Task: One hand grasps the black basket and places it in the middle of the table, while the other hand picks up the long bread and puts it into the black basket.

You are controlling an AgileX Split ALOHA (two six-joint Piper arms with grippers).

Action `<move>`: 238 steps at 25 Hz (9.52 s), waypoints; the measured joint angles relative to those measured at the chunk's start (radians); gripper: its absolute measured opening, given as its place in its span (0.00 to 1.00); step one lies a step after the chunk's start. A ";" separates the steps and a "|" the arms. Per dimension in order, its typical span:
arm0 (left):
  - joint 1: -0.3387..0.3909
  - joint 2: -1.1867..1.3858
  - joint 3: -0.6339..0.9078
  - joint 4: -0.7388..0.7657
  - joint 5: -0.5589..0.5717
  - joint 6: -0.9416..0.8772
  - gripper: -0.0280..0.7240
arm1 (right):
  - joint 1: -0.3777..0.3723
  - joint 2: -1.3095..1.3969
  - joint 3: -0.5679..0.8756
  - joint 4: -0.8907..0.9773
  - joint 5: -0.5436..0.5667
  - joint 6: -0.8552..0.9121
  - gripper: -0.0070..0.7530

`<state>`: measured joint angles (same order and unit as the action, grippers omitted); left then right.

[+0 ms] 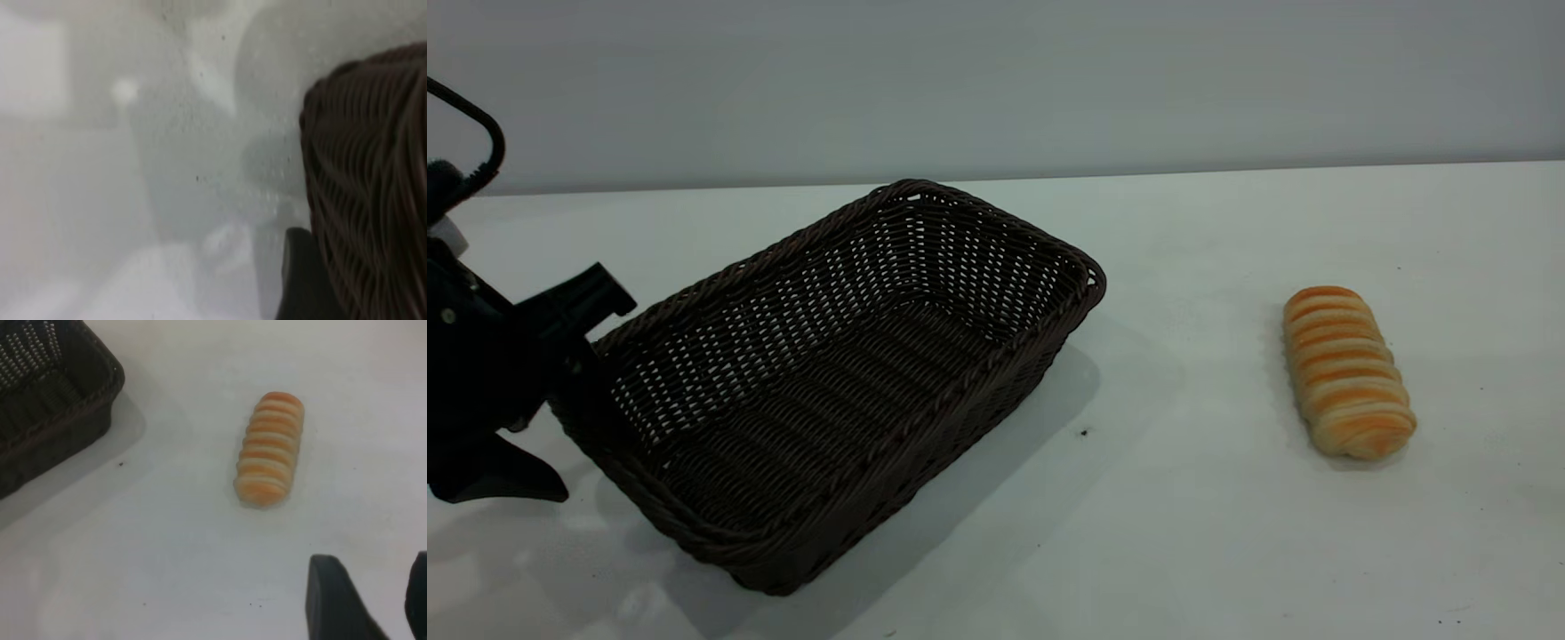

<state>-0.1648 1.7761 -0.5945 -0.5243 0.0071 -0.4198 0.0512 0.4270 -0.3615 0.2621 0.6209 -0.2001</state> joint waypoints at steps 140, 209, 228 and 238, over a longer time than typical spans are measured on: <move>-0.247 -1.260 -0.477 0.406 0.728 0.358 0.82 | 0.000 1.498 -0.502 0.784 -0.350 -0.964 0.50; -0.247 -1.308 -0.477 0.344 0.755 0.450 0.82 | 0.458 1.528 -0.698 0.795 -0.204 -0.982 0.05; -0.247 -1.308 -0.477 0.345 0.755 0.476 0.82 | 0.458 1.494 -0.700 0.759 -0.208 -0.990 0.69; -0.247 -1.329 -0.477 0.348 0.784 0.552 0.82 | 0.458 1.064 -0.700 0.415 -0.137 -0.673 0.62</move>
<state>-0.4121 0.4470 -1.0712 -0.1760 0.7912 0.1321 0.5096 1.4914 -1.0611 0.6769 0.4839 -0.8729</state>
